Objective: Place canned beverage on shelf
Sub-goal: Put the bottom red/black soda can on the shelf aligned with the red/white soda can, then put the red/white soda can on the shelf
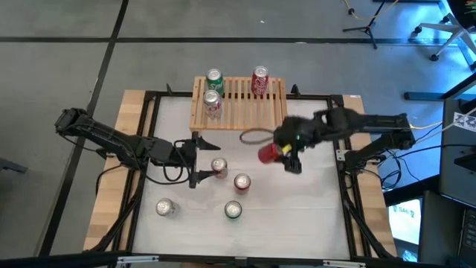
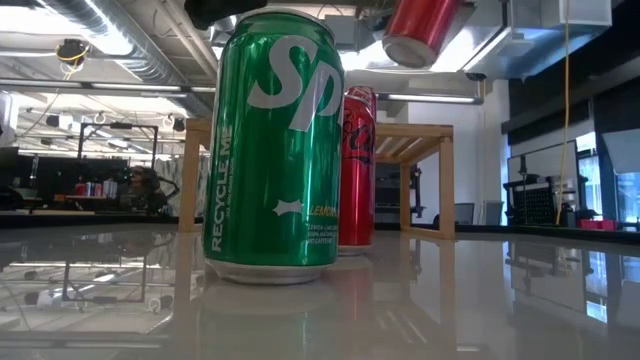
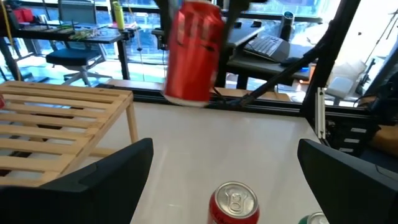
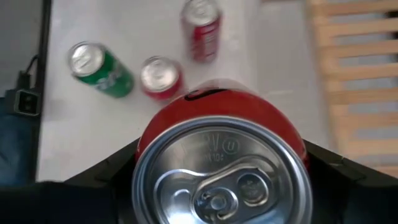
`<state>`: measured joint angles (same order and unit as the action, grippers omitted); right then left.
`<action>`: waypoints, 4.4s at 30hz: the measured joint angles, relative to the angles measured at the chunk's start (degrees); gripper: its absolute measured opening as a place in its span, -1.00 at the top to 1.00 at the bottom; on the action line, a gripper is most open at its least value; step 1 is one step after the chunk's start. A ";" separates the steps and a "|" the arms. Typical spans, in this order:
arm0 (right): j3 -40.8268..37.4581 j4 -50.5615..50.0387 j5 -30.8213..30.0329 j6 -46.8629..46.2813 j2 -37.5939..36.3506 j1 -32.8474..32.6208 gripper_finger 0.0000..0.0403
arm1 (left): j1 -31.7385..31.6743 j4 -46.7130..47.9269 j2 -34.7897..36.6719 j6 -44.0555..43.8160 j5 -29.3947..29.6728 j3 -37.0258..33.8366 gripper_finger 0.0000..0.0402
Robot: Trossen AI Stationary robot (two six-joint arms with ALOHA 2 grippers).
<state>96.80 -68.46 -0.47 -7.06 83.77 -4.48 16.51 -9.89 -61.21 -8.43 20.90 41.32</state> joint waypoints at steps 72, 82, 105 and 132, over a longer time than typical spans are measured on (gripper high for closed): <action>2.83 1.19 10.36 29.89 8.76 33.76 -0.55 | -9.16 -19.37 -16.54 -0.63 4.72 0.02 -0.94; 2.81 1.39 9.90 29.90 8.76 33.76 -0.55 | -9.16 -19.34 -16.54 -0.62 4.72 0.02 -0.94; 2.74 4.27 0.90 28.52 8.66 33.78 -0.88 | -9.16 -19.32 -16.57 -0.61 4.71 0.00 -0.94; 2.74 -3.85 1.55 26.40 5.40 33.72 -0.88 | -8.84 -18.74 -15.74 -0.46 5.88 2.88 -0.94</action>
<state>99.55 -72.31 1.08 19.34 89.17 29.23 7.67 -28.63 -76.95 -8.88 26.78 44.20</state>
